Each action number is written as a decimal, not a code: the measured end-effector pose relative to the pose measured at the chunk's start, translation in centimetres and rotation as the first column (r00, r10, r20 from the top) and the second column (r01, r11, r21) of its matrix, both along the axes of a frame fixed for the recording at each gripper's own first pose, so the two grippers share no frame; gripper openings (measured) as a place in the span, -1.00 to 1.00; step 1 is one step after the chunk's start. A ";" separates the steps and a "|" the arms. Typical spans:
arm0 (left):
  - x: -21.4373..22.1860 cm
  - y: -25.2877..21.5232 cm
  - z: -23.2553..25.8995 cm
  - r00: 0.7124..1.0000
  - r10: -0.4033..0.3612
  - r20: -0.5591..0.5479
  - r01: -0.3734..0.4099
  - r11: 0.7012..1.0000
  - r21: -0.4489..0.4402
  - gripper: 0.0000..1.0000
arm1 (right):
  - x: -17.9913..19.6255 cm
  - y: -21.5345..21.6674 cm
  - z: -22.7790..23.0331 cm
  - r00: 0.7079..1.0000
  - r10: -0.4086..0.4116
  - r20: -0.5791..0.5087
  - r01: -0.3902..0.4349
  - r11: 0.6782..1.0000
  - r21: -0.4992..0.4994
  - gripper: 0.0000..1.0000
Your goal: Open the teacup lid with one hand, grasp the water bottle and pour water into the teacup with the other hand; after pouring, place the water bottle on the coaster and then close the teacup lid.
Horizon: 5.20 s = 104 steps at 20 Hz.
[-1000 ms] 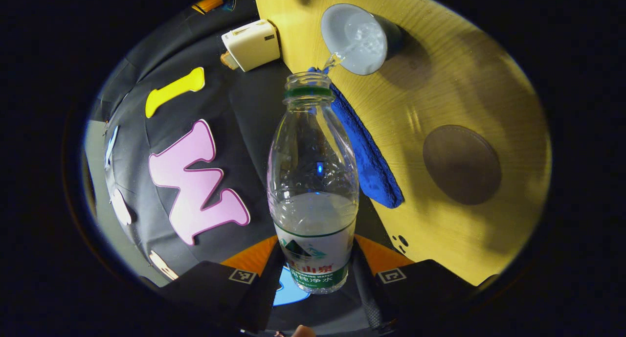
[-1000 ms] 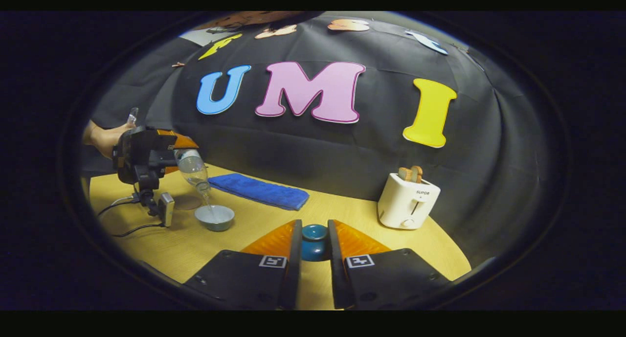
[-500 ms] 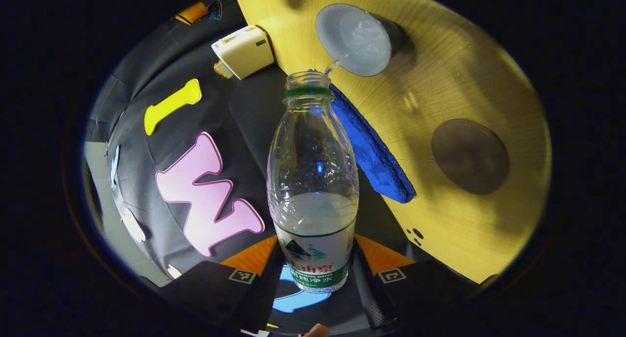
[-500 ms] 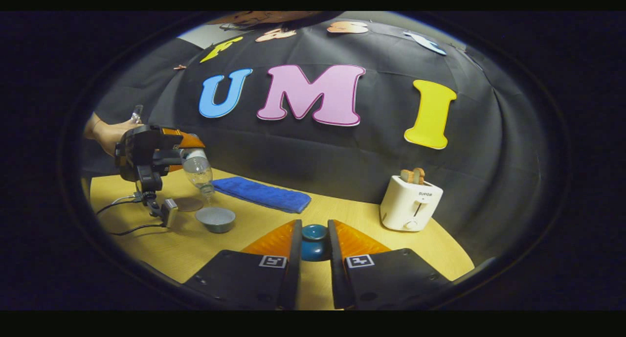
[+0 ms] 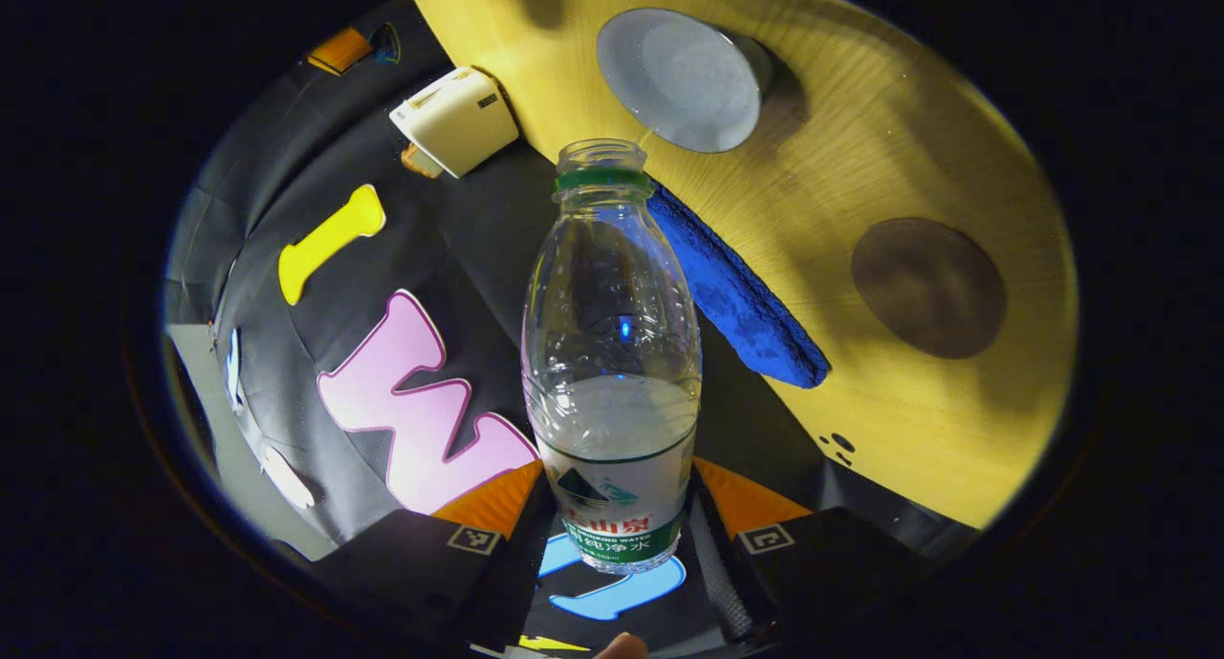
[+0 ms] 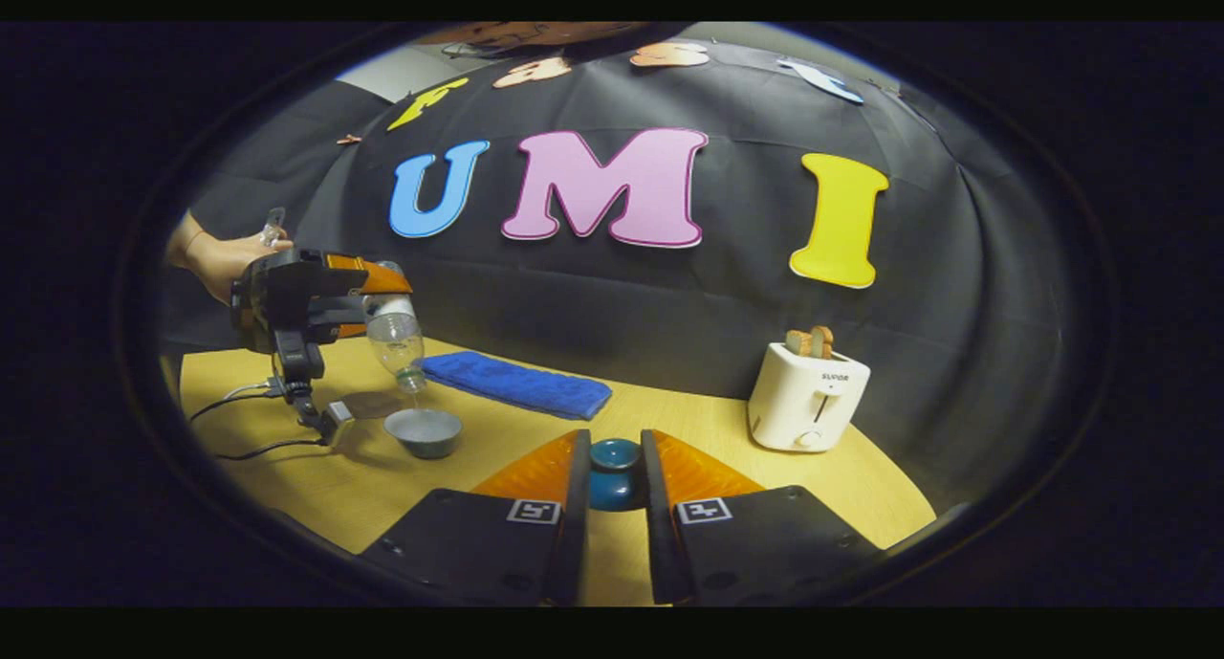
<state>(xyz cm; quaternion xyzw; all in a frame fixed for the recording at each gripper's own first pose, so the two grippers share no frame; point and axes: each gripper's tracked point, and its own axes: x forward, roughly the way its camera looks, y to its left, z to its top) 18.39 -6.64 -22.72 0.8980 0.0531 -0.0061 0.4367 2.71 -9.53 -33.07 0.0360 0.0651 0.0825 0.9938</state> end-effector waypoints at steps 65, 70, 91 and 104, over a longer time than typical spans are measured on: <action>-0.6 -3.1 -9.4 0.957 -0.049 -0.286 -0.250 -0.638 -0.728 0.91 | 4.7 14.0 2.9 0.999 0.020 -0.043 -0.017 0.997 0.077 -0.41; -3.5 -2.6 -9.6 0.953 -0.038 -0.301 -0.260 -0.614 -0.745 0.91 | 5.2 16.7 1.4 0.995 0.070 -0.074 -0.061 0.992 0.115 -0.42; -7.1 -0.2 -8.1 0.951 0.026 -0.307 -0.228 -0.611 -0.758 0.92 | 5.8 20.3 -3.7 0.974 0.119 -0.193 -0.100 0.989 0.107 -0.09; -10.7 0.4 4.5 0.965 0.055 -0.256 -0.169 -0.617 -0.769 0.91 | 3.5 16.7 12.7 0.996 0.053 -0.074 -0.044 0.992 0.122 0.98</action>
